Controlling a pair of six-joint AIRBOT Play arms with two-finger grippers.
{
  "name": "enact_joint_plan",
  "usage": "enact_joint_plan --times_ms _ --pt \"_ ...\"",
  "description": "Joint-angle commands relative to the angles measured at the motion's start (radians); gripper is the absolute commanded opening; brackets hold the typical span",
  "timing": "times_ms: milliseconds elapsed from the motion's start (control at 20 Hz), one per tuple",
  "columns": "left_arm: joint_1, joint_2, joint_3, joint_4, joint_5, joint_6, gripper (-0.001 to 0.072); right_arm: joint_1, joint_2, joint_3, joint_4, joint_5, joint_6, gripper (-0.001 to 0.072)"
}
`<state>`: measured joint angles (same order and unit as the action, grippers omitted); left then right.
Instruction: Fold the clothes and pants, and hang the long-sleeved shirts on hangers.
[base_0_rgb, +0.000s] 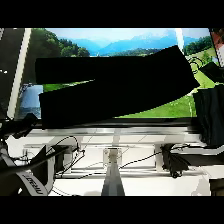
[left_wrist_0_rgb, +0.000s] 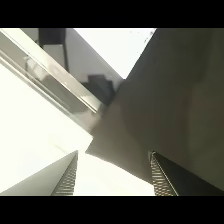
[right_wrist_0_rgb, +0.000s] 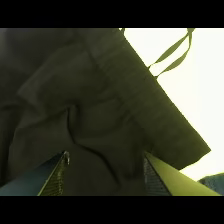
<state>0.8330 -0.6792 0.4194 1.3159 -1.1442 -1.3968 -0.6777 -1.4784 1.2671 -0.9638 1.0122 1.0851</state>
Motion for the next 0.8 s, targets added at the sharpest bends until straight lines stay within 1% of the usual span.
enact_joint_plan --times_ms 0,150,300,450,500,550,600,650,750 --pt "0.002 -0.106 -0.013 0.003 0.069 0.076 0.0476 -0.001 0.000 0.000 -0.001 0.079 0.003 0.0509" --pt "0.002 -0.209 -0.013 -0.093 0.170 0.151 0.0475 -0.001 0.001 0.000 -0.002 0.103 0.003 0.0508" --pt "0.002 -0.302 -0.013 -0.221 0.186 0.254 0.0474 -0.001 0.001 0.000 -0.002 0.116 0.004 0.0508" --pt "0.002 -0.369 -0.011 -0.221 0.222 0.302 0.0461 -0.001 0.001 0.000 -0.002 0.149 0.003 0.0508" --pt "0.002 -0.378 -0.011 -0.222 0.228 0.322 0.0377 -0.001 0.001 0.000 -0.002 0.161 0.003 0.0505" --pt "0.002 -0.378 -0.011 -0.225 0.241 0.347 0.0189 -0.001 0.001 0.000 -0.002 0.174 0.003 0.0440" --pt "0.002 -0.378 -0.005 -0.226 0.252 0.351 0.0030 -0.001 0.001 0.000 -0.004 0.184 0.003 0.0366" --pt "0.002 -0.377 0.008 -0.226 0.266 0.351 0.0008 -0.001 0.001 0.000 -0.006 0.193 0.003 0.0318" --pt "0.002 -0.377 0.056 -0.226 0.277 0.349 0.0007 -0.001 0.001 0.000 -0.006 0.211 0.003 0.0314"
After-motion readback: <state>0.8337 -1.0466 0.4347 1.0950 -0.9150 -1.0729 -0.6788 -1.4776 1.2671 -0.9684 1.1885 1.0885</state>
